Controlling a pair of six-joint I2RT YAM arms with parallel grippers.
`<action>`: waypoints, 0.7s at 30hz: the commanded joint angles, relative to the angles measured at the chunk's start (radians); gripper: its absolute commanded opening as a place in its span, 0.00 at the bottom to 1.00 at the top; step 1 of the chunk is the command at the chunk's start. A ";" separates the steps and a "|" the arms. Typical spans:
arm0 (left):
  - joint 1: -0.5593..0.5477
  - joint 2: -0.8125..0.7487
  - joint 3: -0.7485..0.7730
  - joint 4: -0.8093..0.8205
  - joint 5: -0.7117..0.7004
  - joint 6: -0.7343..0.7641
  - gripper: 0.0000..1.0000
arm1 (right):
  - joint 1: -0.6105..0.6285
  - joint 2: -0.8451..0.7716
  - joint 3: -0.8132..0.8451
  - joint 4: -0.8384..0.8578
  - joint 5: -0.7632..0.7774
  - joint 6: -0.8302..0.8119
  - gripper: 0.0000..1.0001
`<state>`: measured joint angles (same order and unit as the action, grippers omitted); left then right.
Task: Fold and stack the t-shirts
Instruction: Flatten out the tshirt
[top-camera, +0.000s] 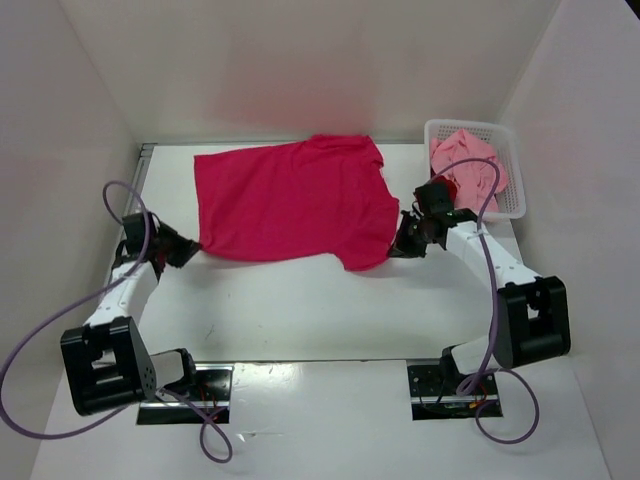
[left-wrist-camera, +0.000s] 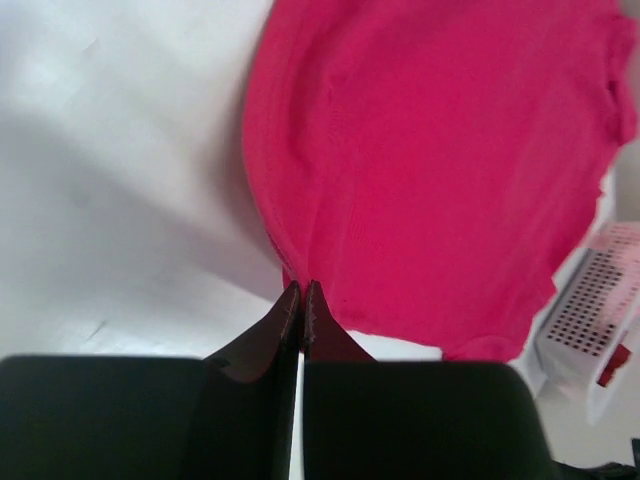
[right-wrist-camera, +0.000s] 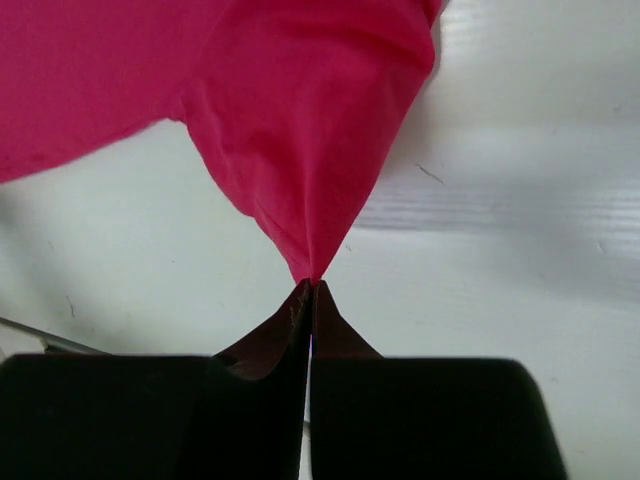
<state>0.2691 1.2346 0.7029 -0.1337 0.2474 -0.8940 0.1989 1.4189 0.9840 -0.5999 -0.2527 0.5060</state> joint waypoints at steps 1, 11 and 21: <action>0.025 -0.107 -0.066 -0.009 -0.025 -0.002 0.00 | 0.007 -0.072 -0.022 -0.047 -0.019 0.002 0.00; 0.025 -0.211 -0.099 -0.236 -0.115 0.026 0.00 | 0.007 -0.230 -0.126 -0.224 -0.160 0.069 0.00; 0.036 -0.063 -0.048 -0.088 -0.106 0.012 0.00 | -0.029 -0.079 0.046 -0.068 -0.071 0.060 0.00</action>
<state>0.2981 1.0988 0.5945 -0.3229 0.1360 -0.8707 0.1783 1.2404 0.9039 -0.7940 -0.3733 0.5690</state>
